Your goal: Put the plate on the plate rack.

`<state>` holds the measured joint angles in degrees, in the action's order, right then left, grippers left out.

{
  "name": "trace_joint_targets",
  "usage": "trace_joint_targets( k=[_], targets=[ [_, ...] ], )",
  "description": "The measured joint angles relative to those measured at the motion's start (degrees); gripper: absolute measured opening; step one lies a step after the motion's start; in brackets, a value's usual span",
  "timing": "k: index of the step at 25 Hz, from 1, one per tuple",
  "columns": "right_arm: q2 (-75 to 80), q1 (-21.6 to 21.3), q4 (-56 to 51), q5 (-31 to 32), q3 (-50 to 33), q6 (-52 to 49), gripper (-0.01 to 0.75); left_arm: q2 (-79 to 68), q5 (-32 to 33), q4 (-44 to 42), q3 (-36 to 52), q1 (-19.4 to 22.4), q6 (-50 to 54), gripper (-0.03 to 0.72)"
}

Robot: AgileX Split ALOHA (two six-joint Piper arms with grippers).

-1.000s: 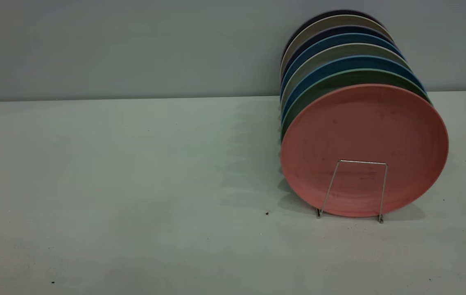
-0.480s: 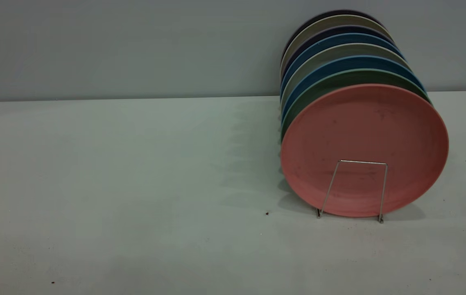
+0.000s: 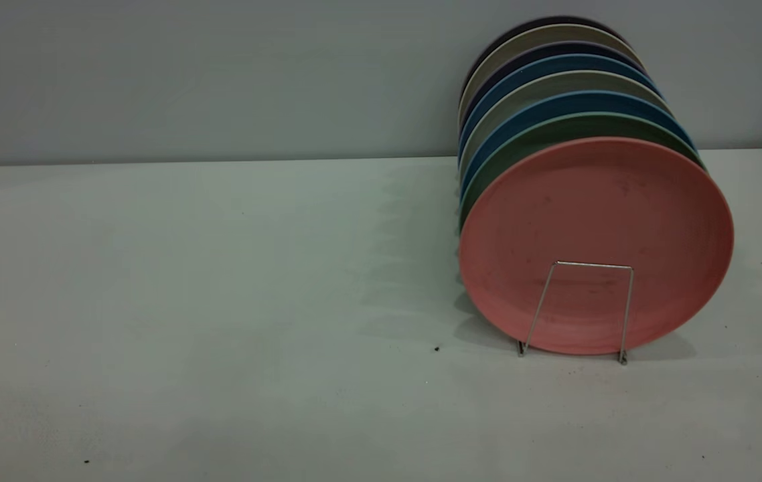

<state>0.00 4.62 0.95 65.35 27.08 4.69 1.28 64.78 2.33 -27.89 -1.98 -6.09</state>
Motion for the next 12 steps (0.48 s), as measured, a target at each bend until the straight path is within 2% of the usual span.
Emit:
trace_joint_targets(
  k=[12],
  targets=[
    [-0.96,-0.84,0.0,0.0,0.0,0.0,0.351,0.0,0.0,0.0,0.0,0.0,0.0,0.36]
  ],
)
